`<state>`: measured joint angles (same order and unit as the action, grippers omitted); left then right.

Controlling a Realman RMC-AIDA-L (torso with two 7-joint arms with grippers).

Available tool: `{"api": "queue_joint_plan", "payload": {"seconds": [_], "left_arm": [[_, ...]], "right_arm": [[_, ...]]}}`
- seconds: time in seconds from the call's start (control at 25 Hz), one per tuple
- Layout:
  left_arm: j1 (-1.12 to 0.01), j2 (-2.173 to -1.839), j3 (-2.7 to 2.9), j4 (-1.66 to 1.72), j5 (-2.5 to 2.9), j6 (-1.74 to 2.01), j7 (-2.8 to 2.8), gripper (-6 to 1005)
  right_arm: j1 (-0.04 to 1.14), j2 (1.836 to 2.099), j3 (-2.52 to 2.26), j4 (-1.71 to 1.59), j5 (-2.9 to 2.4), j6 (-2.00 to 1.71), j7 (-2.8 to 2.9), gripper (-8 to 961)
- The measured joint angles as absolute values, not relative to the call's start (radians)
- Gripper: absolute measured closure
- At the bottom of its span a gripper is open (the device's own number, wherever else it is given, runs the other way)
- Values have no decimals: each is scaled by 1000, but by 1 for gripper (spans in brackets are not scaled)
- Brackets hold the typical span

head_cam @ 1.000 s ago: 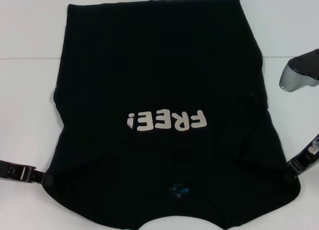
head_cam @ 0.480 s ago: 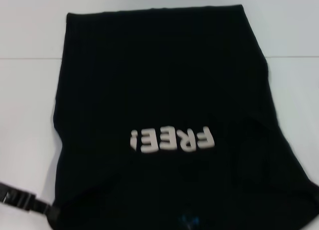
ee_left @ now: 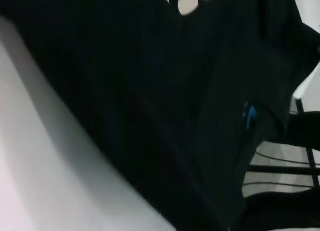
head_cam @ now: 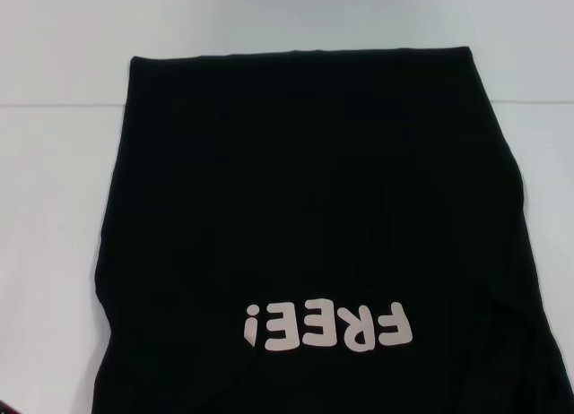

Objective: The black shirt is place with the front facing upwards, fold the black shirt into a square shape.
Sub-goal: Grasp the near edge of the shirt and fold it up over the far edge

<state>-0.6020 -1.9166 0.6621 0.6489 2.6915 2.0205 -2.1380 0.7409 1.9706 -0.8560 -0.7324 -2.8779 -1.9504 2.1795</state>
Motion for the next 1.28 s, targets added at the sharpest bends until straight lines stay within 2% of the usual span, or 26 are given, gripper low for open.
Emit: {"api": "queue_joint_plan", "payload": {"seconds": [0.12, 0.24, 0.48, 0.56, 0.68, 0.72, 1.04, 1.28], "left_arm": [[-630, -1913, 630, 650, 2687, 1993, -2143, 933], [-660, -1894, 526, 655, 2686, 1942, -2165, 934], [-729, -1849, 334, 630, 2681, 1756, -2264, 934], [-746, -1846, 313, 623, 2667, 1687, -2290, 934], [-760, -1856, 308, 617, 2622, 1572, -2322, 934], [-761, -1867, 308, 616, 2579, 1495, -2340, 934], [-748, -1896, 310, 575, 2416, 1281, -2337, 933], [-757, -1935, 313, 568, 2400, 1135, -2326, 934]], "right_arm": [[739, 1960, -781, -731, -2857, -1937, 2177, 899], [744, 1930, -647, -730, -2842, -1920, 2177, 898], [735, 1827, -385, -661, -2682, -1804, 2229, 898], [725, 1814, -341, -641, -2614, -1747, 2243, 898], [712, 1822, -309, -609, -2503, -1648, 2248, 898], [709, 1830, -307, -599, -2475, -1609, 2247, 899], [678, 1903, -301, -532, -2280, -1300, 2200, 900], [674, 1928, -306, -495, -2194, -1154, 2137, 902]]}}
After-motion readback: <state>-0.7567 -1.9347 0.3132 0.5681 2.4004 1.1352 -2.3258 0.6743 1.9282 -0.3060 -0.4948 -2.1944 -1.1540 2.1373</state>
